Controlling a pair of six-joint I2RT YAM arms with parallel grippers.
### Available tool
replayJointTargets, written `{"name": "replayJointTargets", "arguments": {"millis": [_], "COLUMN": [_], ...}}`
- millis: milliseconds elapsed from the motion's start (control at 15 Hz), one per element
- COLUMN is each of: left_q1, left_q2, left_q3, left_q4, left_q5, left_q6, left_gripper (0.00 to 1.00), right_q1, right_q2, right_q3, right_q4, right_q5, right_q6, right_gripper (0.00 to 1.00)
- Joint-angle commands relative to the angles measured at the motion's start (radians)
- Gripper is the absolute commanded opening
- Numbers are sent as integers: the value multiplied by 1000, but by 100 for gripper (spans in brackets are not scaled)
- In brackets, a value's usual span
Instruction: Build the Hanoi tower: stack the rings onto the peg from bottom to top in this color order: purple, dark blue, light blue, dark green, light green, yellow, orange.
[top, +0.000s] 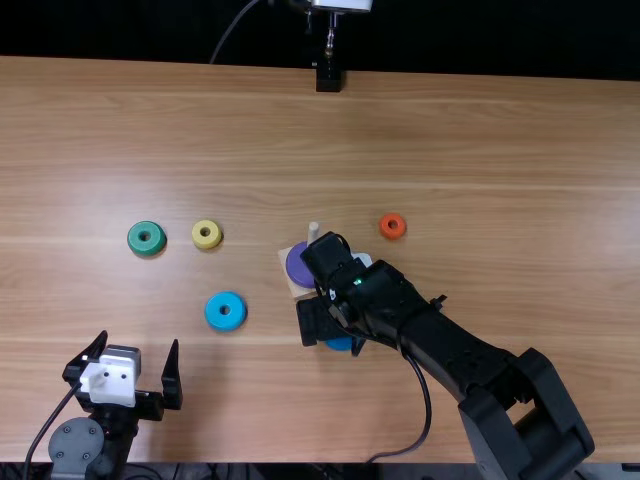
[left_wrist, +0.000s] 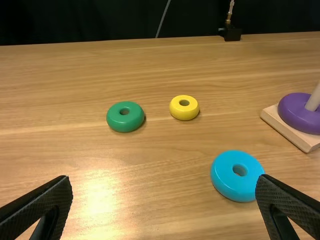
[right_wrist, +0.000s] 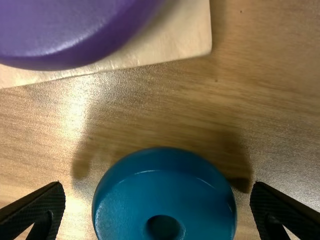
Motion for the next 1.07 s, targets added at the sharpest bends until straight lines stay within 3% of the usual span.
{"name": "replayJointTargets", "arguments": {"millis": [0, 400, 467, 533, 667, 733, 1000], "left_q1": [-13, -13, -13, -13, -13, -13, -13], "left_q2": [-12, -12, -12, -12, -12, -12, -12], "left_q3": [-105, -105, -105, -105, -105, -105, -105], "left_q4": [-79, -79, -79, -79, -79, -79, -79], "left_q5": [10, 10, 10, 10, 10, 10, 10], "left_q6": [-1, -1, -3, -1, -3, -3, -3], "left_gripper": [100, 100, 100, 100, 100, 100, 100], "right_q1": [3, 6, 4, 4, 4, 4, 4], "right_q2": [12, 7, 6, 4, 3, 3, -35], "right_q3": [-23, -46, -46, -47, -59, -66, -49], "right_q4": [-1, 3, 3, -1, -3, -1, -1], "right_q5": [16, 18, 23, 43, 67, 69, 75], "right_q6": [13, 19, 17, 15, 9, 7, 7], "right_gripper": [100, 100, 78, 46, 10, 0, 0]}}
